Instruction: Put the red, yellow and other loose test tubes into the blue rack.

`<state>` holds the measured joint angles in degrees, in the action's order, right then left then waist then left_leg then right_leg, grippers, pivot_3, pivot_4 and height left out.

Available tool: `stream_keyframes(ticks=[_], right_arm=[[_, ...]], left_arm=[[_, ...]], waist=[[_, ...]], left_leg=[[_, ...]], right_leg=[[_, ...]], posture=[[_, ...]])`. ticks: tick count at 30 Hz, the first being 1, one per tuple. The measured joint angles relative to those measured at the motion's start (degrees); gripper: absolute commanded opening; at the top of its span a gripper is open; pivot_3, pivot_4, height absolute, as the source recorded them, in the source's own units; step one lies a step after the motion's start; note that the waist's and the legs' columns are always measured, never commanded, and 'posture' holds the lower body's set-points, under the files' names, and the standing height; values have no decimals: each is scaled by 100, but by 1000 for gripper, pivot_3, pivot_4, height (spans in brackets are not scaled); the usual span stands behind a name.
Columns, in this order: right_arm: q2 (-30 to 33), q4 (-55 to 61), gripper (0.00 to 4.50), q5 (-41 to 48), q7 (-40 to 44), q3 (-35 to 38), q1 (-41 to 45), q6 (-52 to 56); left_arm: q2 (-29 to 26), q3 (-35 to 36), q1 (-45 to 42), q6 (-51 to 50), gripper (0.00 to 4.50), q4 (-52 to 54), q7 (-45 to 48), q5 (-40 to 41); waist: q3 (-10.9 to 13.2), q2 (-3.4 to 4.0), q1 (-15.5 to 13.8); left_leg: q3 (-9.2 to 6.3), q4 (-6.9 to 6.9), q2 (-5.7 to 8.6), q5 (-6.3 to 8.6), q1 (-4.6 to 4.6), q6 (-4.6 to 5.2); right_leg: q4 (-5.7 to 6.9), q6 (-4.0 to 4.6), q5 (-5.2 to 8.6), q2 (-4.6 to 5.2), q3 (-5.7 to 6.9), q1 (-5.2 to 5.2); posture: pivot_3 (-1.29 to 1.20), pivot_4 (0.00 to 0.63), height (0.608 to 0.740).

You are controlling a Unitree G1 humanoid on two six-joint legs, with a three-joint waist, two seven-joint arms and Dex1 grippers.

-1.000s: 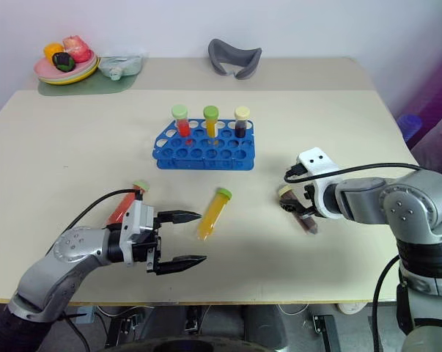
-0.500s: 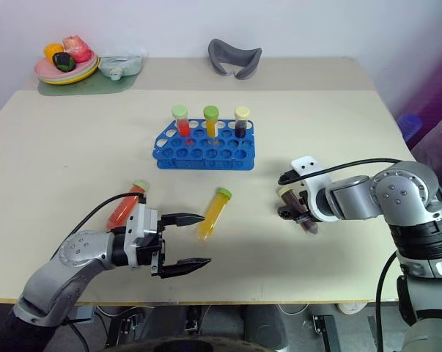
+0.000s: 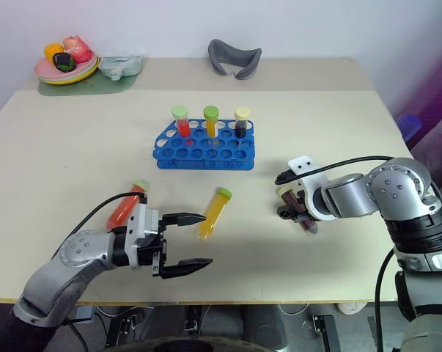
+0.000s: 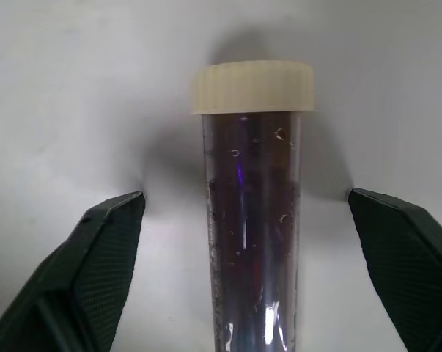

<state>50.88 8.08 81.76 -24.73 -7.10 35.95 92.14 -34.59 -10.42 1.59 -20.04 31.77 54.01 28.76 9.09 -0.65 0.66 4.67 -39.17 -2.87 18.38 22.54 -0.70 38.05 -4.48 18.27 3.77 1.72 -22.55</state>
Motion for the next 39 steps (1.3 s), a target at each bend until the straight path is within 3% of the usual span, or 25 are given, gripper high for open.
stream_keyframes(ticks=[11,12,14,26,29,39], right_arm=[[-5,-36,3273,4,-47,-43,50,0],[-6,-37,2731,4,-50,-44,51,0],[-11,-37,2070,3,-61,-45,51,-3],[-43,-36,2070,-37,-83,-49,73,0],[-67,-34,1221,-45,-77,-50,79,1],[-215,233,1221,-441,240,-109,205,1]], left_arm=[[1,-4,-177,-205,4500,57,-98,23],[1,-4,-183,-210,4500,57,-106,24],[2,-4,-189,-216,4500,57,-113,30],[4,-5,-255,-238,4500,57,-125,63],[14,-6,-277,-246,4500,57,-127,63],[41,106,-354,-349,4500,57,-308,95]], waist=[[0,0,5],[0,0,5],[0,0,5],[0,0,8],[0,0,8],[4,5,23]], left_leg=[[0,0,-1,0,0,1],[0,1,-1,0,0,1],[0,1,-1,1,0,1],[0,1,-2,1,0,2],[0,1,-2,1,0,2],[0,2,-4,1,14,2]], right_leg=[[-1,0,0,-1,0,-1],[-1,0,0,0,0,-1],[-2,0,0,0,0,-1],[-3,0,0,0,0,-1],[-3,0,0,0,0,-1],[-3,1,0,0,0,-17]], posture=[[0,150,735],[0,150,735],[0,150,735],[0,150,735],[0,150,735],[0,150,735]])
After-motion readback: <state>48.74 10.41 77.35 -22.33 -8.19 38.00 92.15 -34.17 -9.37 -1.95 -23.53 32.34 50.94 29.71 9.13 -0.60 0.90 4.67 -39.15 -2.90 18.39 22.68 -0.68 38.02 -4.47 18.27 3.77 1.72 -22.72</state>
